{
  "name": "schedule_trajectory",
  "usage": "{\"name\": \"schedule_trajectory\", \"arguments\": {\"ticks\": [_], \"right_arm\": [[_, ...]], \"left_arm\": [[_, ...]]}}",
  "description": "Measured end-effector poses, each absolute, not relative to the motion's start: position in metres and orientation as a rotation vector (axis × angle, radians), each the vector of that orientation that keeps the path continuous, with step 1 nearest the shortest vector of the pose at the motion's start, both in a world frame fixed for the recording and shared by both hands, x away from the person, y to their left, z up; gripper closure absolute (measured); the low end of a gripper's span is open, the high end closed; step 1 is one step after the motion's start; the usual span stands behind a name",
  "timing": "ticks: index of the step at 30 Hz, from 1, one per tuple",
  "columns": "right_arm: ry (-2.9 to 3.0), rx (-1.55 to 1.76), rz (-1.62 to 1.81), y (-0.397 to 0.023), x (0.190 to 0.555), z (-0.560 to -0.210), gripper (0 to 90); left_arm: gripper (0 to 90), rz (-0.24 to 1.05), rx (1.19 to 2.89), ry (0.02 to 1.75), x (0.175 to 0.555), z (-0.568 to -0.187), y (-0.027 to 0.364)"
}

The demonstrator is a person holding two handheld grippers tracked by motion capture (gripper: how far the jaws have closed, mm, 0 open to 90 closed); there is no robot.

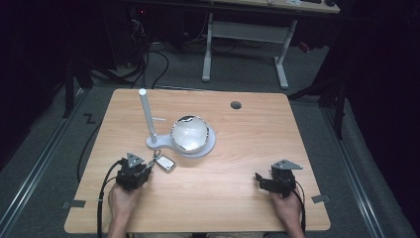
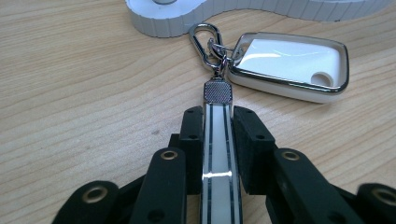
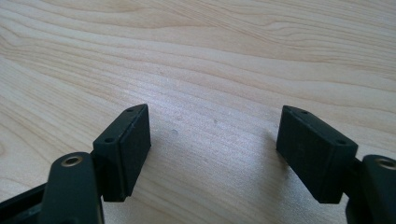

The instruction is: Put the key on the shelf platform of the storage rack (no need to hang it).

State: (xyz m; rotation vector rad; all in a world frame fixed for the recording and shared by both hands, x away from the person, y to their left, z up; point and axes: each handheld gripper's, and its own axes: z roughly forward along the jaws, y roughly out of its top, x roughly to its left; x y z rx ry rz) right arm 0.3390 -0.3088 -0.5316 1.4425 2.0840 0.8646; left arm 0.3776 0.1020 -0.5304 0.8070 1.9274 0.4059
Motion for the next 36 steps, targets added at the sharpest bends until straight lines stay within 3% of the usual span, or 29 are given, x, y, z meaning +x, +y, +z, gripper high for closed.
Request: {"name": "schedule_trajectory", "arguments": {"ticks": [19,36], "right_arm": [[2.084,1.442,0.865,-0.309,0.339,-0.532,26.5],[2.085,1.442,0.864,-0.309,0.339,-0.532,26.5]], "left_arm": [[75.4,0.341,0.769,1.908,0.368,-0.516,0.107],[75.6,0.257,0.698,1.788,0.348,-0.474,0.121]]}}
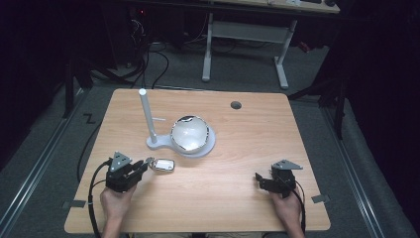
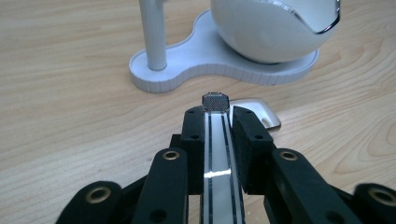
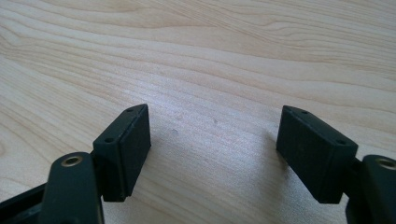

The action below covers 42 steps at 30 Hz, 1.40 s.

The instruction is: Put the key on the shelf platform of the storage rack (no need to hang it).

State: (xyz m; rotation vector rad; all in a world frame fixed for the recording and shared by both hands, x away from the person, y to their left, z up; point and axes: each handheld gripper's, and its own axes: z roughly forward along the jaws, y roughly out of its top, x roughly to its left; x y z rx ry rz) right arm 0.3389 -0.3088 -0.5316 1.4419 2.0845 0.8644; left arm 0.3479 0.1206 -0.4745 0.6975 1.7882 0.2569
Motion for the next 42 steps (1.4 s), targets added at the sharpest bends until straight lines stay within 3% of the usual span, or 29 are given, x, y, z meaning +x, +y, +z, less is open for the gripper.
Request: {"name": "schedule_trajectory", "arguments": {"ticks": [42], "right_arm": [[2.087,1.437,0.865,-0.309,0.339,-0.532,26.4]], "left_arm": [[75.6,0.092,0.721,1.599,0.330,-0.401,0.098]]}}
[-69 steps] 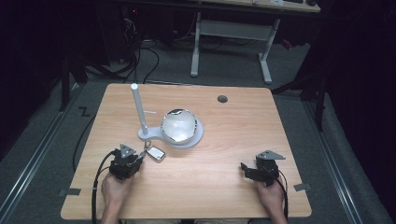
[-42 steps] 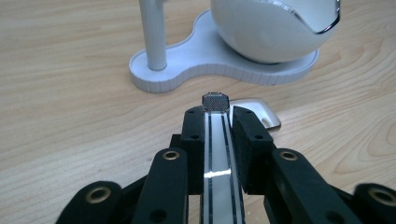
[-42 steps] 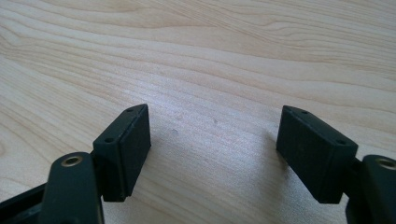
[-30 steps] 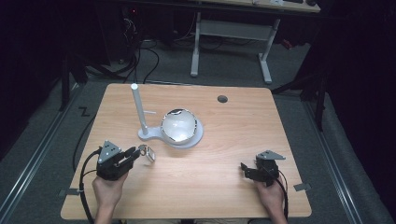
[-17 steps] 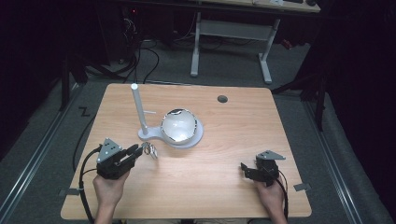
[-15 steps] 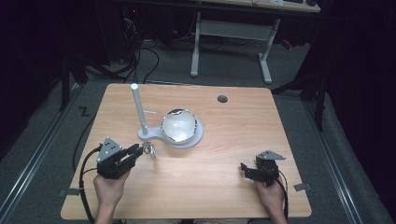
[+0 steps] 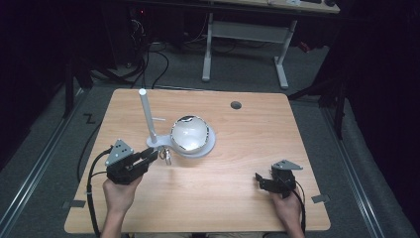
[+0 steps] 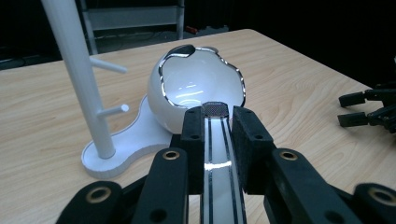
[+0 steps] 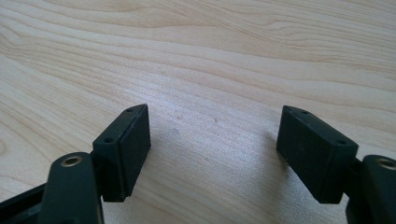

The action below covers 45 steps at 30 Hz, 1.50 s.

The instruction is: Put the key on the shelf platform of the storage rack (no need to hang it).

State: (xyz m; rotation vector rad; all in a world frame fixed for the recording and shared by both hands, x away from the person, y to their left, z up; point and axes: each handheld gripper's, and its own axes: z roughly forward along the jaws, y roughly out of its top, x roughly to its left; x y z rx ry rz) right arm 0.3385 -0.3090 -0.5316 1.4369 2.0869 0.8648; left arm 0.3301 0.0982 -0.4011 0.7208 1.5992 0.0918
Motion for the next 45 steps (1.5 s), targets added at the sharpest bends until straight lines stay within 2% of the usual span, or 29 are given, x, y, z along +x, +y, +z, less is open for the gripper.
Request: {"name": "schedule_trajectory", "arguments": {"ticks": [21,38,45], "right_arm": [[2.087,1.435,0.866,-0.309,0.338,-0.532,26.3],[2.091,1.428,0.866,-0.309,0.338,-0.532,26.3],[2.092,1.430,0.866,-0.309,0.338,-0.532,26.3]], "left_arm": [[75.6,0.051,0.781,1.555,0.347,-0.371,0.073],[75.6,0.035,0.749,1.559,0.371,-0.372,0.059],[75.6,0.067,0.761,1.566,0.383,-0.379,0.049]]}}
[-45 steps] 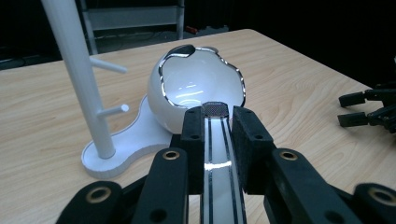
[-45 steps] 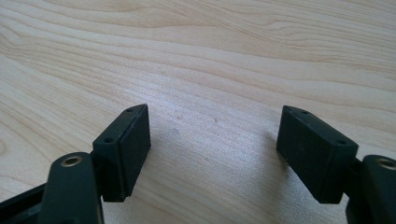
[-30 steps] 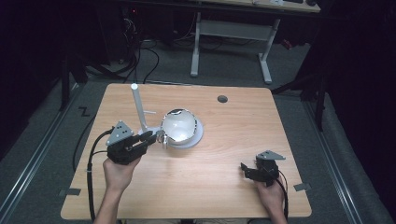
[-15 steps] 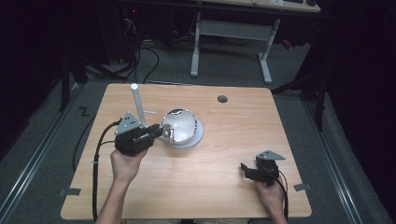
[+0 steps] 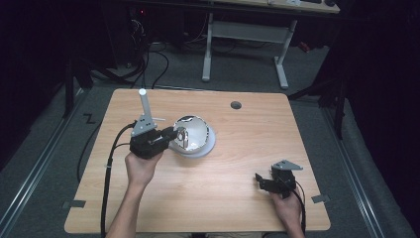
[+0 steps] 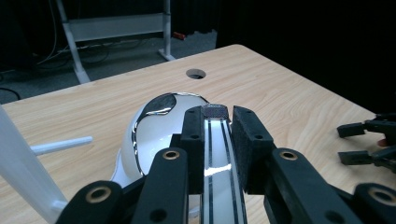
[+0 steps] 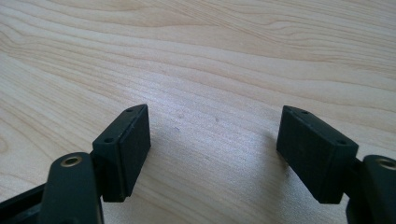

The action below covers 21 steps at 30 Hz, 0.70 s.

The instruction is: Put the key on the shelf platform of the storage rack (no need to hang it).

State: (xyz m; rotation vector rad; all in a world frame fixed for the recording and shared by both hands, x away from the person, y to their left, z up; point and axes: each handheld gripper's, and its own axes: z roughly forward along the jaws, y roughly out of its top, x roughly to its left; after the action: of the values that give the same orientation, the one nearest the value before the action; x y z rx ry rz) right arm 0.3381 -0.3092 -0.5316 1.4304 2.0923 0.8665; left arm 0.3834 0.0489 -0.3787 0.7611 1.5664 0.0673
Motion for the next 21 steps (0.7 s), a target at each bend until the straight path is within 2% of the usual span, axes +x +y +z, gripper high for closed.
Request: {"name": "schedule_trajectory", "arguments": {"ticks": [21], "right_arm": [[2.093,1.430,0.867,-0.309,0.338,-0.532,26.2]], "left_arm": [[75.6,0.117,0.765,1.650,0.411,-0.404,0.032]]}}
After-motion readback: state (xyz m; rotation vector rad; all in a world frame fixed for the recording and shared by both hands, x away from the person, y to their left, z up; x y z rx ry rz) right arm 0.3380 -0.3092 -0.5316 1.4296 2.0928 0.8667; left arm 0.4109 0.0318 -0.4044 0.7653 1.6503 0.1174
